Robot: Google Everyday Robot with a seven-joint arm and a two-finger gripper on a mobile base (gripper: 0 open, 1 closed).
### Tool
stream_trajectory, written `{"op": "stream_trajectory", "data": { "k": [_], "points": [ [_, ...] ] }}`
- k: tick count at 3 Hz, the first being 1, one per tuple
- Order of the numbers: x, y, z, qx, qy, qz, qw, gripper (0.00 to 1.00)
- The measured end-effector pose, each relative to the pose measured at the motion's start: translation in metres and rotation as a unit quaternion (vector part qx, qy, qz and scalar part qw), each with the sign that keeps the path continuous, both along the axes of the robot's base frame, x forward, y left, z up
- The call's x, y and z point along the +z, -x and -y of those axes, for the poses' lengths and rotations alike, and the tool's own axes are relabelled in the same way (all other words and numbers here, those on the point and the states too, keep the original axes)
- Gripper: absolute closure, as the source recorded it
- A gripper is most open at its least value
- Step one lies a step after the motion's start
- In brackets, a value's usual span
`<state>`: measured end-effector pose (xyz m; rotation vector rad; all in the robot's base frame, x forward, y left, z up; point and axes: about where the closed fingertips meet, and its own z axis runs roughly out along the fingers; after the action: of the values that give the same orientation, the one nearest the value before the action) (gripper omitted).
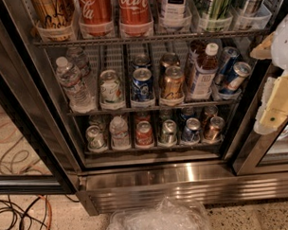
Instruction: Pick orange can from middle shelf of fridge
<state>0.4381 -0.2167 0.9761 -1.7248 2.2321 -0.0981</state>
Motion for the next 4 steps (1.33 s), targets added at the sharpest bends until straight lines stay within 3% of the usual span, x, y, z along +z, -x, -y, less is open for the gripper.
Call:
{"op": "stream_trajectory", "data": {
  "k": [1, 2, 3, 4],
  "points": [
    [0.0, 0.0, 0.0, 0.0, 0.0, 0.0, 1.0, 0.0],
    [-0.014, -0.009, -0.009, -0.017, -0.03, 0.01, 0.9993, 0.0],
    [-0.048, -0.029, -0.027, -0.063, -0.108, 0.015, 0.9921, 0.0],
    [-0.072, -0.045, -0.041, -0.112, -0.184, 0.03, 0.976, 0.0]
  ]
}}
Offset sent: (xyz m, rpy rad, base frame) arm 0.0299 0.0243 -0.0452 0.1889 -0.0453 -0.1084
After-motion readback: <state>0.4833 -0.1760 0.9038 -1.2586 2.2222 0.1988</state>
